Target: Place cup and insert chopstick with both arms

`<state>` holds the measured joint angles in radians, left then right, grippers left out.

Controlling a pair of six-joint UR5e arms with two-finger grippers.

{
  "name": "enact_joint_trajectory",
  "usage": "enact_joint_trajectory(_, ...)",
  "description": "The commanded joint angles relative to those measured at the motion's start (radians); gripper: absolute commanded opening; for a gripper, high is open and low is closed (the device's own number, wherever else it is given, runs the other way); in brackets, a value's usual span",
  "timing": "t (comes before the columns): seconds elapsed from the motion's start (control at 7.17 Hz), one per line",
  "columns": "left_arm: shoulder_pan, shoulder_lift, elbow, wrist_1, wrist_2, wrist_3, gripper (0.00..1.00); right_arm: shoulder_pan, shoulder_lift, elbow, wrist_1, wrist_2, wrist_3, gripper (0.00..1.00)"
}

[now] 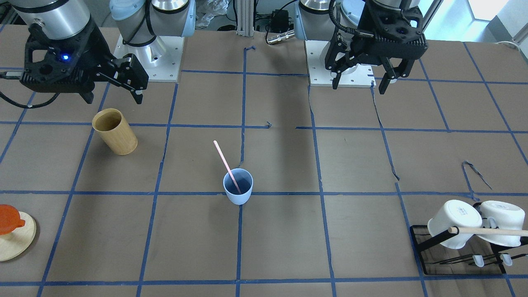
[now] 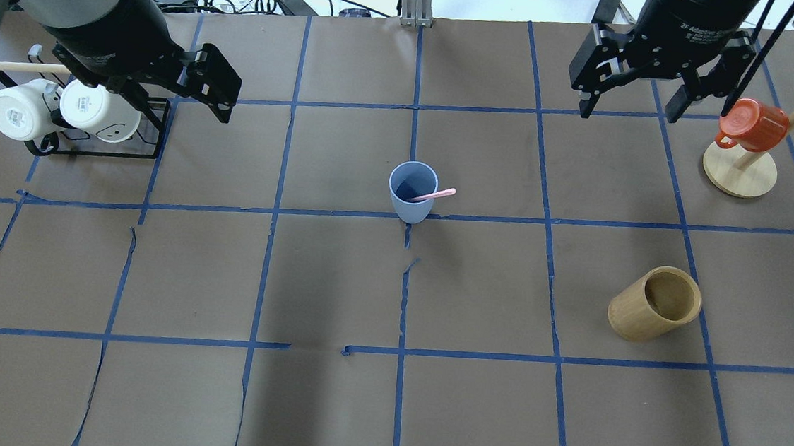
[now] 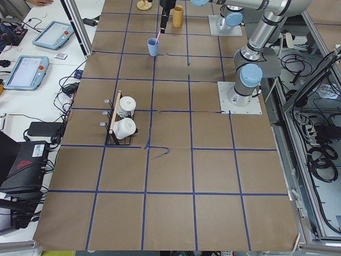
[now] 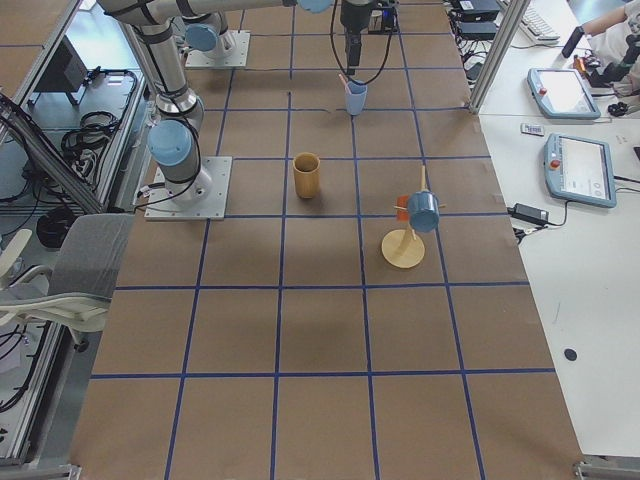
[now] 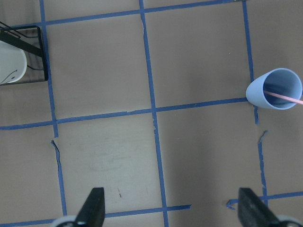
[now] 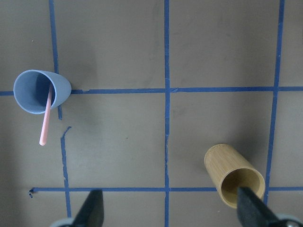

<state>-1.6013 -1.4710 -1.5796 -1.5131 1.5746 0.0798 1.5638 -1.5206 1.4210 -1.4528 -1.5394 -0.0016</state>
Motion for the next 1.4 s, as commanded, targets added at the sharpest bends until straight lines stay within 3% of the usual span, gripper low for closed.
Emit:
enact_joint_trajectory(0.0,0.000,0.000,-0.002,0.007,0.001,0.000,1.00,-0.001,-0.013,0.032,-0.044,0.015,-0.005,1.00)
enact_joint_trajectory(0.56,0.000,-0.003,-0.005,0.020,-0.002,0.000,1.00,-0.001,-0.015,0.041,-0.175,0.030,-0.043,1.00)
enact_joint_trajectory(1.26,0.001,-0.002,-0.007,0.021,-0.004,0.001,1.00,-0.001,-0.016,0.058,-0.175,0.044,-0.043,1.00)
